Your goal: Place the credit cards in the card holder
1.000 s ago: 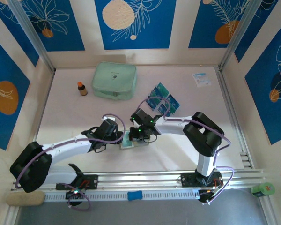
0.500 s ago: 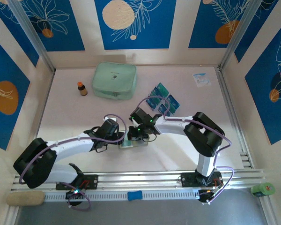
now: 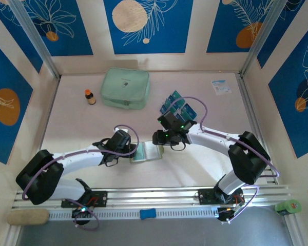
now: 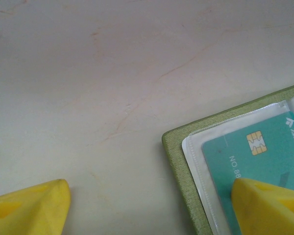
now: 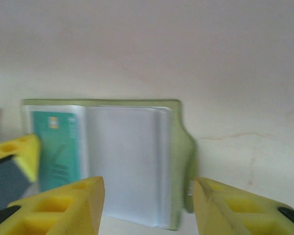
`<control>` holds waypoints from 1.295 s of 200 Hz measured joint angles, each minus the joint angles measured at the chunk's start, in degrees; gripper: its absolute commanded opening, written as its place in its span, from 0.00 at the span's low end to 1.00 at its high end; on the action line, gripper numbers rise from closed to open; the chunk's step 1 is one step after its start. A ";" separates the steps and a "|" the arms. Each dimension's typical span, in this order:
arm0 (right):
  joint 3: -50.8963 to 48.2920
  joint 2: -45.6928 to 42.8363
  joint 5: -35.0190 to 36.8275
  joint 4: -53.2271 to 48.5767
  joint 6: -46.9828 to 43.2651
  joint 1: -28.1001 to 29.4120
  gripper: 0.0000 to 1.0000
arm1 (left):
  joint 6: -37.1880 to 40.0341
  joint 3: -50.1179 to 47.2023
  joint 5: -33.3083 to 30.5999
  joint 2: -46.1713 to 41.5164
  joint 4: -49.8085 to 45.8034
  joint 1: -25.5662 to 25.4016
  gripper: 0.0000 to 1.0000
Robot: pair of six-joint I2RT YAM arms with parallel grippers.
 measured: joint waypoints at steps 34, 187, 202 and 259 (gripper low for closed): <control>-0.22 3.69 1.55 -0.83 -0.15 -0.17 0.47 | 0.00 0.00 0.00 -0.02 -0.02 0.00 0.85; -5.49 -0.28 2.34 -0.09 2.97 -0.70 0.00 | 0.02 6.32 2.82 -1.44 -1.75 0.11 0.85; -5.51 -0.94 2.34 -0.02 3.30 -0.70 0.00 | 0.00 6.54 3.67 -1.51 -1.75 0.13 0.85; -5.51 -2.12 2.08 0.17 3.56 -0.70 0.00 | -0.68 7.45 6.19 -2.58 -1.77 0.13 0.85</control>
